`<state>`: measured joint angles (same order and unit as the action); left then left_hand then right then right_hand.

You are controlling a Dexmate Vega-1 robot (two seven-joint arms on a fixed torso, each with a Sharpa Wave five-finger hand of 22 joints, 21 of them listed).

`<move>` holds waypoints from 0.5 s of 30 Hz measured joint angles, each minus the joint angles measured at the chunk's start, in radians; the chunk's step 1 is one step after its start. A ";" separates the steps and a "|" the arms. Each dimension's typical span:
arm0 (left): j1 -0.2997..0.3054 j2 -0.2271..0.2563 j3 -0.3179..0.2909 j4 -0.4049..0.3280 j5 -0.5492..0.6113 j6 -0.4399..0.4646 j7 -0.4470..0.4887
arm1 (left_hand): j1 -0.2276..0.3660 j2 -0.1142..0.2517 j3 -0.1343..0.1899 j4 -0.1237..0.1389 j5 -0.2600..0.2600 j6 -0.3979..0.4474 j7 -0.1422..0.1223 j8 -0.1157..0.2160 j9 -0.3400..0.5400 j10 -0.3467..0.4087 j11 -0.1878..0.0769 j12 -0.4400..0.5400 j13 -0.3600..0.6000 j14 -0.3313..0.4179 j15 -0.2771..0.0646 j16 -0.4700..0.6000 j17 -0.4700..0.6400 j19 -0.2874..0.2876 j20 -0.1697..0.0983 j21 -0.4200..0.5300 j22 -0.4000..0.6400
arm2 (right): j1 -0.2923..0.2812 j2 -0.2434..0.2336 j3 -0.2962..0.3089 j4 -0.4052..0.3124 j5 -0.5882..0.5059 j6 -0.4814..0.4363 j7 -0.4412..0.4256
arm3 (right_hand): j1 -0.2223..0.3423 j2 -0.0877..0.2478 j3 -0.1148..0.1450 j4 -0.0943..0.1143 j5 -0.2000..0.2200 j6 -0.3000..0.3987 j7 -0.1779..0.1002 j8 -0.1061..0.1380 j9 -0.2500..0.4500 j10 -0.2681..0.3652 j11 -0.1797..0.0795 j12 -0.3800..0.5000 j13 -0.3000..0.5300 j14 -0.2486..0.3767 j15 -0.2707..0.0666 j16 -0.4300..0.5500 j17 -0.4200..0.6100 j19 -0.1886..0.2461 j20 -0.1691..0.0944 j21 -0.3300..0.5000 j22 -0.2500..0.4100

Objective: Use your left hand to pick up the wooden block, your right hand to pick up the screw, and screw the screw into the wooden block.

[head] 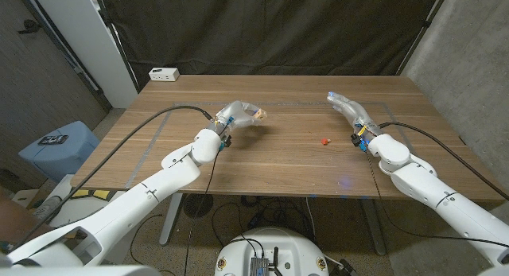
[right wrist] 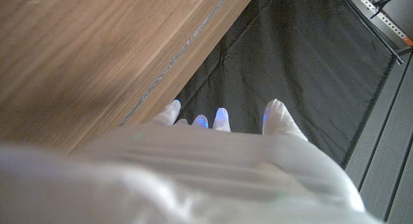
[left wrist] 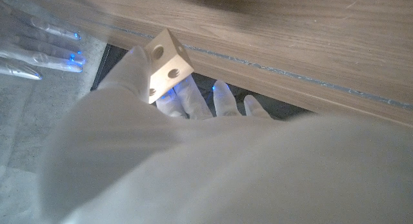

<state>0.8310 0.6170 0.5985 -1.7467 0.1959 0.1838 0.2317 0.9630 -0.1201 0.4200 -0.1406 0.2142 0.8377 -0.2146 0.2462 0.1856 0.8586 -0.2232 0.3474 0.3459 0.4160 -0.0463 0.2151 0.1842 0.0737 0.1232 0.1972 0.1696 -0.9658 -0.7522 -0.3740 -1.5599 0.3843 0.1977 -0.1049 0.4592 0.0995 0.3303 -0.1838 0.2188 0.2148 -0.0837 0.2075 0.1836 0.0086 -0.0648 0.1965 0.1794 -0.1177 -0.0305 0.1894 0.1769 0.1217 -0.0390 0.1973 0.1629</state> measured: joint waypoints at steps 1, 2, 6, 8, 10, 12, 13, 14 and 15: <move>-0.001 -0.003 -0.001 0.004 -0.012 -0.006 0.001 | 0.000 0.000 0.000 0.000 0.000 0.000 0.000 0.000 0.000 0.000 0.000 0.000 0.000 0.000 0.000 0.000 0.000 0.000 0.000 0.000 0.000 | -0.005 -0.010 0.002 -0.011 -0.004 -0.009 0.000 | 0.002 -0.002 0.002 -0.002 0.000 0.001 0.001 0.000 0.001 -0.002 -0.002 0.000 0.000 0.000 0.000 0.000 0.000 0.002 -0.002 0.000 0.000; -0.001 -0.005 -0.001 0.007 -0.019 -0.011 0.002 | 0.001 0.001 0.000 0.000 0.000 0.000 0.000 0.000 0.000 0.000 0.000 0.000 0.000 0.000 0.000 0.000 0.000 0.000 0.000 0.000 0.000 | -0.006 -0.013 0.002 -0.015 -0.006 -0.012 -0.001 | 0.014 -0.003 0.002 -0.002 0.000 0.005 -0.002 0.000 0.001 -0.003 -0.003 0.000 0.000 0.000 0.000 0.000 0.000 0.003 -0.002 0.000 0.000; -0.006 -0.018 -0.002 0.029 -0.061 -0.037 0.005 | -0.001 0.004 0.000 0.000 0.000 0.000 0.000 0.000 0.000 0.000 0.000 -0.001 0.000 0.000 0.000 0.000 0.000 0.000 0.000 0.000 0.004 | -0.021 -0.045 0.009 -0.053 -0.020 -0.042 -0.001 | 0.029 -0.015 0.006 -0.006 0.000 0.011 -0.008 0.008 0.001 0.002 -0.009 0.000 0.000 0.005 0.005 0.000 0.000 0.008 0.003 -0.002 0.000; -0.010 -0.024 -0.002 0.042 -0.073 -0.046 0.006 | 0.002 0.007 -0.001 -0.001 0.000 0.000 0.000 0.000 0.000 0.000 0.000 -0.001 0.000 0.000 0.000 0.000 0.000 -0.001 0.000 0.000 0.005 | -0.025 -0.056 0.010 -0.064 -0.029 -0.057 -0.001 | 0.040 -0.016 0.009 -0.009 0.000 0.016 -0.013 0.008 0.001 0.002 -0.009 0.000 0.000 0.005 0.005 0.000 0.000 0.008 0.003 -0.005 0.000; -0.014 -0.030 -0.002 0.055 -0.102 -0.066 0.006 | 0.003 0.007 -0.004 -0.004 0.000 0.000 0.000 0.000 0.000 -0.003 0.003 -0.001 0.000 0.000 0.000 0.000 0.000 -0.006 0.006 0.000 0.005 | -0.033 -0.081 0.014 -0.092 -0.039 -0.073 -0.001 | 0.047 -0.023 0.010 -0.010 0.000 0.019 -0.016 0.008 0.001 -0.002 -0.013 0.000 0.000 0.005 0.005 0.000 0.000 0.007 0.003 -0.005 0.000; -0.018 -0.036 -0.002 0.069 -0.121 -0.083 0.006 | 0.005 0.010 -0.004 -0.004 -0.004 0.000 0.000 0.000 0.000 -0.007 0.000 -0.001 0.003 0.000 0.000 0.000 0.000 -0.009 0.009 0.000 0.005 | -0.038 -0.096 0.015 -0.110 -0.052 -0.091 -0.001 | 0.053 -0.029 0.010 -0.010 0.000 0.019 -0.016 0.008 0.001 -0.001 -0.016 0.000 0.000 0.008 0.003 0.000 0.000 0.007 0.003 -0.005 0.000; -0.019 -0.037 -0.002 0.071 -0.125 -0.087 0.006 | 0.007 0.012 -0.004 -0.004 -0.004 0.000 0.000 0.000 0.000 -0.007 0.000 -0.002 0.004 0.000 0.000 0.000 0.000 -0.012 0.007 0.000 0.005 | -0.038 -0.100 0.015 -0.114 -0.054 -0.095 -0.001 | 0.053 -0.030 0.010 -0.010 0.000 0.019 -0.016 0.008 0.001 0.000 -0.018 0.000 0.000 0.009 0.002 0.000 0.000 0.007 0.003 -0.005 0.000; -0.021 -0.040 -0.002 0.078 -0.133 -0.094 0.005 | 0.007 0.012 -0.004 -0.004 -0.004 0.000 0.000 0.000 0.000 -0.007 0.000 -0.002 0.005 0.000 0.000 0.000 0.000 -0.013 0.005 0.000 0.005 | -0.040 -0.106 0.015 -0.122 -0.061 -0.102 -0.002 | 0.053 -0.030 0.013 -0.007 0.000 0.019 -0.016 0.008 0.000 0.000 -0.018 0.000 0.000 0.009 0.002 0.000 0.000 0.010 0.006 -0.005 0.000; -0.024 -0.044 -0.001 0.088 -0.146 -0.106 0.003 | 0.007 0.012 -0.004 -0.004 -0.004 0.000 0.000 0.000 0.000 -0.007 0.000 -0.002 0.005 -0.001 0.001 0.000 0.000 -0.015 0.008 0.000 0.005 | -0.042 -0.118 0.016 -0.135 -0.071 -0.113 -0.003 | 0.061 -0.031 0.014 -0.006 0.000 0.019 -0.016 0.008 0.000 0.000 -0.018 0.000 0.000 0.009 0.002 0.000 0.000 0.011 0.007 -0.005 0.000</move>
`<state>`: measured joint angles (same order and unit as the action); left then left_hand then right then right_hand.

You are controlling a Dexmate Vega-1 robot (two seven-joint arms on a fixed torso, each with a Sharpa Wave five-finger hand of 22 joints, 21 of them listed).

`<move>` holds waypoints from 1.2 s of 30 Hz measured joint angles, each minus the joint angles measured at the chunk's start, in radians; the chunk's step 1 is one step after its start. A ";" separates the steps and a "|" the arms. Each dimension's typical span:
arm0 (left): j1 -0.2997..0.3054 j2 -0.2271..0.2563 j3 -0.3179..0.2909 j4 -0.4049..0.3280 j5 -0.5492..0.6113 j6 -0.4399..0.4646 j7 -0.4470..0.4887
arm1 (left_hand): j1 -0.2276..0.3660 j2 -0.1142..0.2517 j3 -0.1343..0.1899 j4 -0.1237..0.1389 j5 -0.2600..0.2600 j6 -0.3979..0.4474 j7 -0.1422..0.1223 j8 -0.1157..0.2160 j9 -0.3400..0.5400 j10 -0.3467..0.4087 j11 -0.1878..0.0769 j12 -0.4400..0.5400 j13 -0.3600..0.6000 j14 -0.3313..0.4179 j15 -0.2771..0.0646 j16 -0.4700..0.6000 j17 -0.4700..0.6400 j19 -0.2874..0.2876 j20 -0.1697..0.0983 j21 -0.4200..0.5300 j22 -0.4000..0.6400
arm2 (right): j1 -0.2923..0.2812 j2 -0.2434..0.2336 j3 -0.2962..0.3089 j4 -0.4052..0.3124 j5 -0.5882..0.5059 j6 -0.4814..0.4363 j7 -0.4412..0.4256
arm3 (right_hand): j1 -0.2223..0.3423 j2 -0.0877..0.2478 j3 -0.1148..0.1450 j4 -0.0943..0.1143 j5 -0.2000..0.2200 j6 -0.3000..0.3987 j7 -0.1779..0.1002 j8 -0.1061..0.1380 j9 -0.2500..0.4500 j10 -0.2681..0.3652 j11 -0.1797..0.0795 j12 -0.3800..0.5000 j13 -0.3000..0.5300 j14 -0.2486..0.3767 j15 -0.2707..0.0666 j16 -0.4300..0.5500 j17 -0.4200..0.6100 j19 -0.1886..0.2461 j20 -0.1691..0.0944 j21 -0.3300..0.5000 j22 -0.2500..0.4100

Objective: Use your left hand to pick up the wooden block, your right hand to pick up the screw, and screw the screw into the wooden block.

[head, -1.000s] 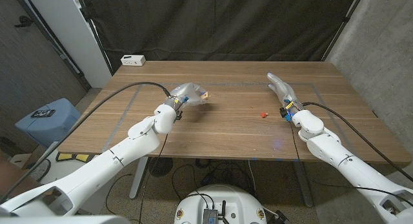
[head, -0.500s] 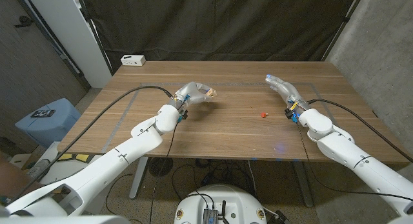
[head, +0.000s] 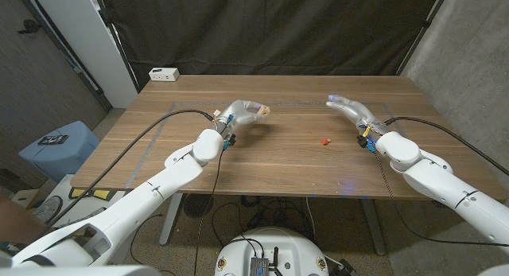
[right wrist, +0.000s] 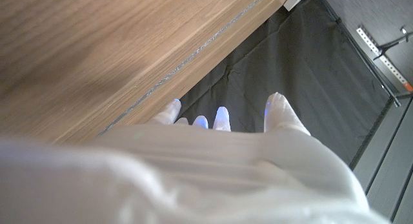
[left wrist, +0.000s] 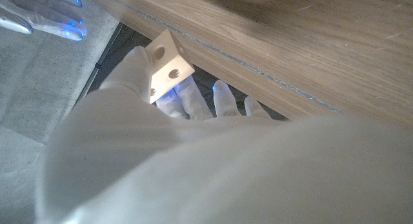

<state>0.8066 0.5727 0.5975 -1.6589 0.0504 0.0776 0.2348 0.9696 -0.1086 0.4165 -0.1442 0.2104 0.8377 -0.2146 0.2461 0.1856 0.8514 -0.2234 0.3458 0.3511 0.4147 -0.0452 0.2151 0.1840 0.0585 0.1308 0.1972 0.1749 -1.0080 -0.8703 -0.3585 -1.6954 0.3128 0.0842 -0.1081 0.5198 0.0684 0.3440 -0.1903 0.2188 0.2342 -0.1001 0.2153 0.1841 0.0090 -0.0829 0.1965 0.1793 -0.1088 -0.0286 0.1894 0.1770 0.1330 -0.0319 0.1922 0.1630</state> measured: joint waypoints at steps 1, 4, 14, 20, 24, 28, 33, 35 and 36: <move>-0.002 -0.002 0.001 0.005 -0.004 -0.004 -0.001 | 0.000 0.000 0.000 0.000 0.000 0.000 0.000 -0.001 0.000 0.000 0.000 0.000 0.000 -0.002 0.002 0.000 0.003 -0.003 0.003 -0.001 0.000 | -0.001 -0.003 0.000 -0.004 -0.009 -0.011 -0.002 | 0.009 -0.001 0.002 -0.002 0.000 0.000 0.000 0.000 0.000 0.000 0.000 0.000 0.000 0.000 0.000 0.000 0.000 0.002 0.002 0.000 0.000; -0.010 -0.012 0.003 0.024 -0.028 -0.022 -0.007 | 0.000 0.000 0.000 0.000 0.000 0.000 0.000 -0.007 0.003 0.000 0.000 0.000 0.000 -0.006 -0.001 -0.005 0.005 -0.003 0.003 -0.006 0.000 | -0.003 -0.025 0.000 -0.033 -0.038 -0.048 -0.009 | 0.038 -0.023 0.008 0.000 -0.007 0.011 -0.004 0.000 0.000 0.004 -0.002 0.000 0.000 0.014 0.000 0.000 0.000 0.020 -0.003 0.000 0.000; -0.033 -0.044 0.011 0.084 -0.107 -0.069 -0.036 | 0.009 0.009 0.000 0.000 0.000 0.000 0.000 -0.008 0.003 -0.002 0.002 -0.006 0.004 -0.012 0.004 -0.006 0.005 -0.008 0.009 -0.006 0.000 | -0.003 -0.104 -0.015 -0.124 -0.138 -0.149 -0.015 | 0.083 -0.044 0.015 0.001 -0.016 0.024 -0.013 0.008 0.005 0.018 0.001 0.000 0.000 0.023 0.009 0.000 0.000 0.037 0.002 0.000 0.000; -0.049 -0.063 0.018 0.129 -0.144 -0.110 -0.056 | 0.008 0.016 0.000 -0.001 -0.002 0.000 0.000 -0.008 0.003 -0.002 0.002 -0.007 0.004 -0.012 0.004 -0.006 0.005 -0.012 0.012 -0.006 0.000 | -0.003 -0.145 -0.019 -0.162 -0.187 -0.183 -0.002 | 0.106 -0.054 0.020 0.001 -0.023 0.038 -0.027 0.008 0.005 0.018 0.001 0.000 0.000 0.027 0.005 0.000 0.000 0.037 0.002 0.000 0.000; -0.060 -0.075 0.022 0.164 -0.165 -0.149 -0.072 | 0.008 0.019 -0.005 0.003 -0.007 0.000 0.000 -0.008 0.003 -0.002 0.002 -0.008 0.004 -0.012 0.004 -0.006 0.005 -0.012 0.012 -0.006 0.000 | 0.000 -0.170 -0.025 -0.185 -0.214 -0.195 0.009 | 0.114 -0.062 0.022 0.003 -0.024 0.041 -0.030 0.008 0.005 0.018 0.001 0.000 0.000 0.029 0.004 0.000 0.000 0.037 0.002 0.000 0.000; -0.065 -0.081 0.024 0.182 -0.179 -0.177 -0.081 | 0.002 0.024 -0.005 0.003 -0.010 0.000 0.000 -0.011 0.003 -0.002 0.002 -0.010 0.009 -0.009 0.002 -0.006 0.005 -0.012 0.012 -0.006 0.000 | 0.005 -0.191 -0.032 -0.201 -0.243 -0.206 0.022 | 0.122 -0.069 0.022 0.003 -0.024 0.041 -0.031 0.008 0.005 0.018 0.001 0.000 0.000 0.029 0.004 0.000 0.000 0.042 0.007 0.000 0.000; -0.074 -0.097 0.027 0.223 -0.195 -0.213 -0.087 | 0.001 0.031 -0.006 0.003 -0.011 0.000 0.000 -0.016 0.003 -0.004 0.004 -0.010 0.009 -0.007 0.001 -0.001 0.009 -0.006 0.006 -0.006 0.000 | 0.014 -0.213 -0.045 -0.220 -0.306 -0.226 0.049 | 0.129 -0.077 0.022 0.003 -0.024 0.038 -0.035 0.008 0.005 0.018 0.001 0.000 0.000 0.029 0.004 0.000 0.000 0.042 0.007 0.000 0.000; -0.076 -0.101 0.027 0.234 -0.199 -0.227 -0.091 | 0.004 0.033 -0.006 0.003 -0.011 0.000 0.000 -0.016 0.003 -0.004 0.004 -0.010 0.009 -0.004 0.004 0.000 0.009 -0.006 0.006 -0.006 0.000 | 0.018 -0.220 -0.049 -0.225 -0.321 -0.229 0.056 | 0.130 -0.077 0.022 0.003 -0.024 0.043 -0.040 0.008 0.005 0.018 0.001 0.000 0.000 0.029 0.004 0.000 0.000 0.042 0.007 0.000 0.000; -0.076 -0.101 0.027 0.235 -0.200 -0.228 -0.091 | 0.004 0.033 -0.006 0.002 -0.011 0.000 0.000 -0.016 0.003 -0.004 0.004 -0.010 0.009 -0.004 0.004 0.000 0.009 -0.006 0.006 -0.006 0.000 | 0.020 -0.224 -0.052 -0.228 -0.333 -0.232 0.063 | 0.130 -0.077 0.022 0.003 -0.024 0.043 -0.040 0.008 0.005 0.018 0.001 -0.004 0.000 0.029 0.004 0.000 0.000 0.042 0.007 0.000 0.000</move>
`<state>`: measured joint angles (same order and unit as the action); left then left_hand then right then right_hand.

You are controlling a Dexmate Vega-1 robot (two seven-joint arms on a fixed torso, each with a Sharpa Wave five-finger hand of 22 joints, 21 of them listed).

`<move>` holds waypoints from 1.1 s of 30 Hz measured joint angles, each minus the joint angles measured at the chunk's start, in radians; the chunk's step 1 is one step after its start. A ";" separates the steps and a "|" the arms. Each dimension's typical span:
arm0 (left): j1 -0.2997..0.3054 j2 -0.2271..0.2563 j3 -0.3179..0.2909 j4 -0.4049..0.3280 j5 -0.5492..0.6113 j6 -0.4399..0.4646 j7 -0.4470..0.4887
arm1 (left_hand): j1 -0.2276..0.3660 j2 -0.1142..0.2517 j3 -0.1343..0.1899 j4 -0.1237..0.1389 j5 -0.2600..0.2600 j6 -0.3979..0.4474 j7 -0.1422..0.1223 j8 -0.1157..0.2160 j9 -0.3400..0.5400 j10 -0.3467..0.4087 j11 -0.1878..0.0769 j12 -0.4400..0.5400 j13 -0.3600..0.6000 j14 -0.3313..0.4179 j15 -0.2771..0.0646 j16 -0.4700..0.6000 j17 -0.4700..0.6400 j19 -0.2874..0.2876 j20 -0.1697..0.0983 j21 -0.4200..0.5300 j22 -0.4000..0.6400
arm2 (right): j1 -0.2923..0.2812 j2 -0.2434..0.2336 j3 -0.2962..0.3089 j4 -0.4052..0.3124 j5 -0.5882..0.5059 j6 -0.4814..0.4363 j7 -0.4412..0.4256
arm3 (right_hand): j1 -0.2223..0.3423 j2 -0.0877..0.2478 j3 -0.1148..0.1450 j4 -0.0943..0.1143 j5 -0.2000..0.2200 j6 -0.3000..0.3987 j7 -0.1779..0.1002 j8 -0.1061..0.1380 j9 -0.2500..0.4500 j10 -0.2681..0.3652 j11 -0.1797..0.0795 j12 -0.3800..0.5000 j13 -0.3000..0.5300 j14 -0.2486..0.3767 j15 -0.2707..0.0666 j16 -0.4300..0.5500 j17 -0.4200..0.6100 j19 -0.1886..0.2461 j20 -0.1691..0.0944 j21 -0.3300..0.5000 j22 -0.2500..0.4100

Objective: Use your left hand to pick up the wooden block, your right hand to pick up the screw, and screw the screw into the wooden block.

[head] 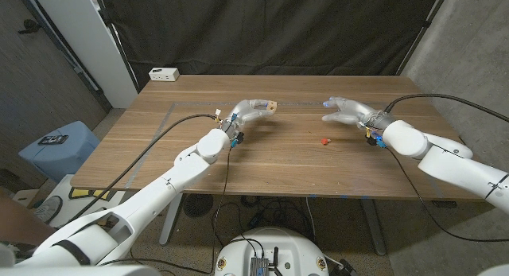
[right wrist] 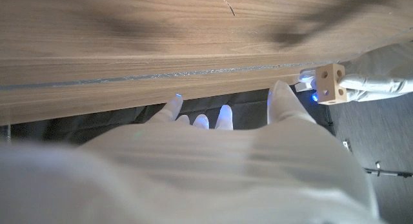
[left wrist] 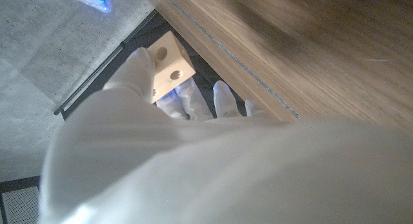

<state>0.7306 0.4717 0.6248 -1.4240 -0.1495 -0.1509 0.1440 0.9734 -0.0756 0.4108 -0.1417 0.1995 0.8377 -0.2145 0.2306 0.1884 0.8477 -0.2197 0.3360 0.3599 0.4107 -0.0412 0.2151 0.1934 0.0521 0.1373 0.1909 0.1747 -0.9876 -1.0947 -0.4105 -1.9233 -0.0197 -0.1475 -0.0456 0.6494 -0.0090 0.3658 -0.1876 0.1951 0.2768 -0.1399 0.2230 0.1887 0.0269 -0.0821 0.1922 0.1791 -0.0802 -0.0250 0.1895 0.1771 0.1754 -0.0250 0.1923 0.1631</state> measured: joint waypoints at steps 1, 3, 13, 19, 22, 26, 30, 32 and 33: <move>-0.001 -0.003 0.000 0.008 -0.005 -0.012 -0.002 | 0.000 0.000 0.000 0.000 0.000 0.000 0.000 0.000 0.000 0.000 0.000 0.000 0.000 0.000 0.000 0.000 0.000 0.000 0.000 0.000 0.000 | 0.002 -0.004 -0.003 -0.002 -0.010 -0.002 0.005 | 0.000 0.000 0.000 0.000 0.000 0.000 0.000 0.000 0.000 0.001 -0.001 0.000 0.000 0.000 0.000 0.000 0.000 0.002 0.002 0.000 0.000; -0.001 -0.003 0.000 0.008 -0.008 -0.020 -0.003 | 0.000 0.000 0.000 0.000 0.000 0.000 0.000 0.000 0.000 -0.002 0.002 0.000 0.000 0.000 0.000 0.000 0.000 0.000 0.000 0.000 0.000 | 0.005 -0.010 -0.007 -0.006 -0.010 -0.002 0.005 | 0.004 -0.004 0.000 0.000 -0.007 -0.002 -0.003 0.000 0.003 0.004 -0.004 0.000 0.000 0.005 -0.005 0.000 0.000 0.007 0.007 0.000 0.000; -0.006 -0.026 0.003 0.048 -0.022 -0.055 -0.007 | 0.000 0.000 -0.005 0.003 -0.004 0.007 0.001 0.000 0.000 -0.002 0.002 0.000 0.006 0.005 -0.005 0.000 0.000 0.000 0.000 0.000 0.000 | 0.023 -0.043 -0.027 -0.026 -0.122 -0.021 0.051 | 0.015 -0.015 -0.001 0.008 -0.007 0.011 -0.047 0.000 0.005 -0.010 -0.017 -0.004 0.000 0.011 -0.011 0.000 0.000 0.013 0.013 0.000 0.000; -0.013 -0.037 0.008 0.064 -0.028 -0.062 -0.010 | 0.000 0.000 -0.005 0.003 -0.004 0.008 0.000 -0.001 0.000 0.001 -0.001 -0.001 0.006 0.005 -0.005 0.000 0.000 0.000 0.000 0.000 0.000 | 0.033 -0.056 -0.036 -0.029 -0.175 -0.022 0.072 | 0.024 -0.024 -0.001 0.008 -0.007 0.009 -0.055 0.000 0.005 -0.011 -0.018 -0.004 0.000 0.011 -0.011 0.000 0.000 0.018 0.018 0.000 0.000; -0.018 -0.041 0.011 0.070 -0.030 -0.062 -0.017 | -0.004 0.004 -0.005 0.003 -0.004 0.010 -0.003 -0.001 -0.001 0.002 -0.002 -0.002 0.006 0.005 -0.005 0.000 0.000 0.000 0.000 0.000 0.000 | 0.040 -0.062 -0.043 -0.029 -0.200 -0.020 0.087 | 0.024 -0.024 -0.001 0.008 -0.007 0.014 -0.061 0.002 0.005 -0.011 -0.018 -0.004 0.000 0.011 -0.011 0.000 0.000 0.022 0.022 0.000 0.000; -0.027 -0.046 0.014 0.076 -0.034 -0.062 -0.024 | -0.004 0.004 -0.009 0.004 -0.004 0.013 -0.006 -0.001 0.000 0.002 -0.002 -0.002 0.009 0.005 -0.005 0.000 0.000 0.000 0.000 0.000 0.000 | 0.050 -0.066 -0.052 -0.025 -0.236 -0.010 0.102 | 0.028 -0.027 -0.001 0.008 -0.007 0.014 -0.061 0.008 0.005 -0.011 -0.018 -0.004 0.000 0.014 -0.007 0.000 0.000 0.027 0.020 0.000 0.000; -0.034 -0.053 0.019 0.087 -0.036 -0.059 -0.030 | -0.006 0.005 -0.011 0.006 -0.004 0.019 0.000 -0.004 0.000 0.002 -0.002 -0.002 0.009 0.005 -0.005 0.000 0.000 0.000 0.000 0.000 0.000 | 0.064 -0.071 -0.061 -0.018 -0.265 0.002 0.127 | 0.038 -0.030 -0.001 0.008 -0.007 0.013 -0.062 0.008 0.006 -0.011 -0.018 -0.007 0.005 0.018 -0.011 0.000 0.000 0.030 0.016 0.000 0.000; -0.041 -0.059 0.023 0.096 -0.037 -0.056 -0.032 | -0.006 0.005 -0.011 0.006 -0.004 0.019 0.000 -0.004 0.000 0.002 -0.002 -0.002 0.009 0.005 -0.005 0.000 0.000 0.000 0.000 0.000 0.000 | 0.071 -0.074 -0.066 -0.015 -0.265 0.002 0.127 | 0.042 -0.026 -0.001 0.008 -0.007 0.009 -0.066 0.008 0.009 -0.011 -0.018 -0.008 0.005 0.018 -0.011 0.000 0.000 0.030 0.016 0.000 0.000; -0.041 -0.059 0.023 0.096 -0.037 -0.055 -0.033 | -0.006 0.005 -0.011 0.006 -0.004 0.019 0.000 -0.004 0.000 0.002 -0.002 -0.002 0.009 0.005 -0.005 0.000 0.000 0.000 0.000 0.000 0.000 | 0.074 -0.075 -0.069 -0.013 -0.295 0.015 0.143 | 0.045 -0.029 -0.001 0.008 -0.007 0.009 -0.066 0.008 0.009 -0.011 -0.018 -0.008 0.005 0.018 -0.011 0.000 0.000 0.031 0.016 0.000 0.000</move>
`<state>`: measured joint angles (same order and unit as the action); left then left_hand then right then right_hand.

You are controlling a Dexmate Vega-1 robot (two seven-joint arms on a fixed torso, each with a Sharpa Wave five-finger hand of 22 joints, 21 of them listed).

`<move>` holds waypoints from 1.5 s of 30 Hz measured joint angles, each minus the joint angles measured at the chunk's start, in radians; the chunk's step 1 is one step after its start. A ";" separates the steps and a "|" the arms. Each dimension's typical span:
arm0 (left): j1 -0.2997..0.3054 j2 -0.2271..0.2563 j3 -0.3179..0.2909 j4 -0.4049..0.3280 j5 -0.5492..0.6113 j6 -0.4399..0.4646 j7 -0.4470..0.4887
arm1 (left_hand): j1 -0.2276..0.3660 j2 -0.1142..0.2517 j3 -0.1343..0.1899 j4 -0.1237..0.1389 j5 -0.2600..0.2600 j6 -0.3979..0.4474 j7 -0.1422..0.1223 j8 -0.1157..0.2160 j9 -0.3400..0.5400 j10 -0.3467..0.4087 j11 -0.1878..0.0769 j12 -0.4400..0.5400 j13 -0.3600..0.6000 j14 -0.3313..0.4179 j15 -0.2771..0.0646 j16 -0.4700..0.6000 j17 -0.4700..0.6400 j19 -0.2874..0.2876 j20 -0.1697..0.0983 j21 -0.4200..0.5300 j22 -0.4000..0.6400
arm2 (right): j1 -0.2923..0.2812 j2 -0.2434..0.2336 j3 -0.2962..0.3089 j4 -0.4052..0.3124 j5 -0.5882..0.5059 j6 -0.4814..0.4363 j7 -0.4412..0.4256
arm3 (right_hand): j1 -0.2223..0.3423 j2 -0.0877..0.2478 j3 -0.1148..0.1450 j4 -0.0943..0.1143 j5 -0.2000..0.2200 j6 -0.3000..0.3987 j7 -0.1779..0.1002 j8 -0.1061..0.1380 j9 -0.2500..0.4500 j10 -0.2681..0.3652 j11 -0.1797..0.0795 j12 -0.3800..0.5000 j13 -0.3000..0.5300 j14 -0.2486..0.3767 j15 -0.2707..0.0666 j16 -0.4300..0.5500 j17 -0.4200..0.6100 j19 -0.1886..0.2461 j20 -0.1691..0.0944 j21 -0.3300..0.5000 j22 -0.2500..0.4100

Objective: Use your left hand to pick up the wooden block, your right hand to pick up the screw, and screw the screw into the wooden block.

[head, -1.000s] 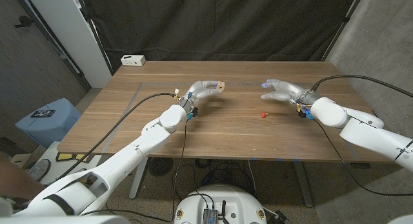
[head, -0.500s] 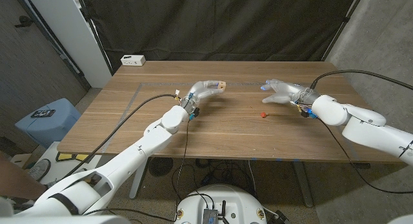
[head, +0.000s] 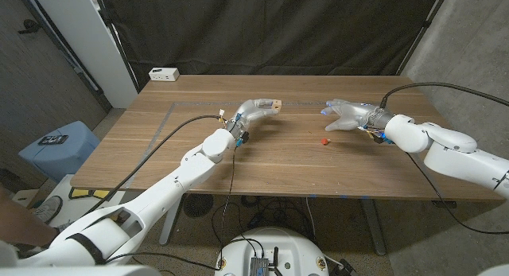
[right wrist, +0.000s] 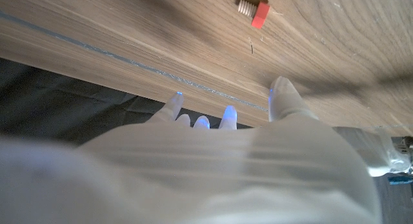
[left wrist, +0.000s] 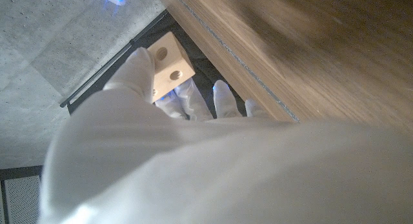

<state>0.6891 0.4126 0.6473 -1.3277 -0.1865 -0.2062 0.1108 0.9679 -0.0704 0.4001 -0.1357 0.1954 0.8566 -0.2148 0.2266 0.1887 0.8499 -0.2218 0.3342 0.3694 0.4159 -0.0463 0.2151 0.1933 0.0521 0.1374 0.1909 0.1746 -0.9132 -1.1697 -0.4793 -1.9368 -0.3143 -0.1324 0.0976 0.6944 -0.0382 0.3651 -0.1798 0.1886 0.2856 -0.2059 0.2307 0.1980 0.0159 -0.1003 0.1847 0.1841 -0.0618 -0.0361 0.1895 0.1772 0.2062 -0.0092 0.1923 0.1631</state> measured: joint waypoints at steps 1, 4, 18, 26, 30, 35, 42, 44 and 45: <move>-0.004 -0.003 0.002 0.006 0.000 0.002 -0.001 | 0.000 0.000 0.000 0.000 0.000 0.000 0.000 0.000 0.000 0.000 0.000 0.000 0.000 0.000 0.000 0.000 0.000 0.000 0.000 0.000 0.000 | 0.005 -0.001 -0.003 0.002 -0.017 0.008 0.009 | 0.002 -0.002 0.000 0.000 0.000 0.000 0.000 0.000 0.000 0.000 0.000 0.000 0.000 0.004 0.001 0.000 0.000 0.003 -0.003 0.000 0.000; -0.011 -0.007 0.007 0.014 0.000 0.004 -0.005 | 0.000 0.000 0.000 0.000 0.000 0.000 0.000 0.000 0.000 0.000 0.000 0.000 0.000 0.000 0.000 0.000 0.000 0.000 0.000 0.000 0.000 | 0.016 -0.003 -0.012 0.006 -0.051 0.023 0.027 | 0.006 0.001 0.000 0.000 0.000 -0.005 -0.005 0.000 0.000 -0.001 -0.001 0.000 0.000 0.005 0.002 0.000 0.000 0.003 -0.003 0.000 0.000; -0.033 -0.019 0.022 0.037 0.002 0.019 -0.022 | 0.004 0.004 -0.001 -0.001 -0.001 0.000 0.000 0.004 0.000 0.000 0.000 -0.002 -0.001 0.000 0.000 0.000 0.000 0.000 0.000 0.000 0.000 | 0.057 -0.003 -0.036 0.039 -0.163 0.103 0.077 | 0.025 -0.014 0.004 0.004 0.000 -0.011 -0.011 -0.007 0.000 -0.007 -0.007 0.000 0.000 0.017 0.000 0.008 0.000 0.021 0.004 0.000 0.000; -0.048 -0.024 0.034 0.053 0.008 0.019 -0.033 | 0.004 0.004 -0.001 -0.001 -0.001 0.011 0.000 0.004 -0.001 0.000 0.000 -0.002 0.005 0.000 0.000 0.000 0.000 0.000 0.000 0.000 0.000 | 0.074 0.000 -0.040 0.065 -0.224 0.176 0.097 | 0.034 -0.016 0.005 0.005 0.000 -0.013 -0.012 -0.007 0.000 -0.010 -0.010 0.000 0.000 0.028 0.000 0.008 0.000 0.030 0.013 0.000 0.000; -0.051 -0.026 0.038 0.056 0.008 0.020 -0.035 | 0.004 0.004 -0.002 -0.002 -0.001 0.011 0.000 0.004 0.000 0.000 0.000 -0.002 0.005 0.000 0.000 0.000 0.000 0.000 0.000 0.000 0.000 | 0.081 0.002 -0.041 0.080 -0.246 0.206 0.102 | 0.043 -0.025 0.005 0.005 0.000 -0.013 -0.012 -0.007 0.003 -0.013 -0.013 0.000 0.000 0.033 0.006 0.008 0.000 0.039 0.011 0.000 0.001; -0.051 -0.027 0.041 0.056 0.010 0.021 -0.035 | 0.004 0.004 -0.002 -0.002 -0.001 0.011 0.000 0.003 0.000 0.004 0.004 -0.002 0.005 0.000 0.000 0.000 0.000 0.000 0.000 0.000 0.000 | 0.086 0.007 -0.044 0.095 -0.267 0.233 0.108 | 0.048 -0.030 0.005 0.005 0.004 -0.018 -0.018 -0.007 0.005 -0.016 -0.016 0.000 0.000 0.033 0.006 0.008 0.002 0.039 0.011 0.000 0.002; -0.046 -0.026 0.043 0.046 0.013 0.027 -0.033 | 0.004 0.004 -0.002 -0.002 -0.004 0.010 0.000 0.003 0.000 0.009 -0.002 -0.006 0.005 0.000 0.000 0.000 0.000 0.000 0.000 0.000 0.000 | 0.093 0.015 -0.049 0.116 -0.294 0.269 0.119 | 0.055 -0.037 0.005 0.005 0.004 -0.018 -0.018 -0.007 0.005 -0.029 -0.007 -0.004 0.000 0.039 0.000 0.008 0.002 0.039 0.011 0.000 0.002; -0.042 -0.026 0.043 0.041 0.013 0.027 -0.033 | 0.004 0.004 -0.002 -0.002 -0.004 0.010 0.000 0.003 0.000 0.009 -0.002 -0.006 0.004 0.000 0.000 0.000 0.000 0.000 0.000 0.000 0.000 | 0.094 0.015 -0.050 0.118 -0.301 0.276 0.121 | 0.059 -0.041 0.005 0.005 0.004 -0.018 -0.018 -0.007 0.005 -0.031 -0.005 -0.004 0.000 0.039 0.000 0.008 0.002 0.039 0.011 0.000 0.002; -0.040 -0.026 0.043 0.039 0.013 0.028 -0.030 | 0.004 0.004 -0.002 -0.002 -0.004 0.010 0.000 0.003 0.000 0.009 -0.002 -0.006 0.004 0.000 0.000 0.000 0.000 -0.001 -0.001 0.000 0.000 | 0.096 0.019 -0.053 0.126 -0.305 0.279 0.122 | 0.059 -0.041 0.005 0.005 0.004 -0.018 -0.018 -0.007 0.005 -0.031 -0.005 -0.004 0.000 0.039 0.000 0.008 0.002 0.039 0.011 0.000 0.002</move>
<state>0.6490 0.3866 0.6901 -1.2888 -0.1737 -0.1782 0.0809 0.9721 -0.0667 0.3977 -0.1382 0.1918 0.8669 -0.2148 0.2297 0.1887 0.8589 -0.2234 0.3282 0.3737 0.4158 -0.0463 0.2151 0.1930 0.0514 0.1368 0.1909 0.1745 -0.8172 -1.1504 -0.5326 -1.8111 -0.6192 0.1467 0.2194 0.7535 -0.0791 0.3699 -0.1751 0.1926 0.2677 -0.2236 0.2237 0.2027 -0.0148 -0.1055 0.1807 0.1838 -0.0231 -0.0357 0.1973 0.1795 0.2449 0.0018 0.1923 0.1655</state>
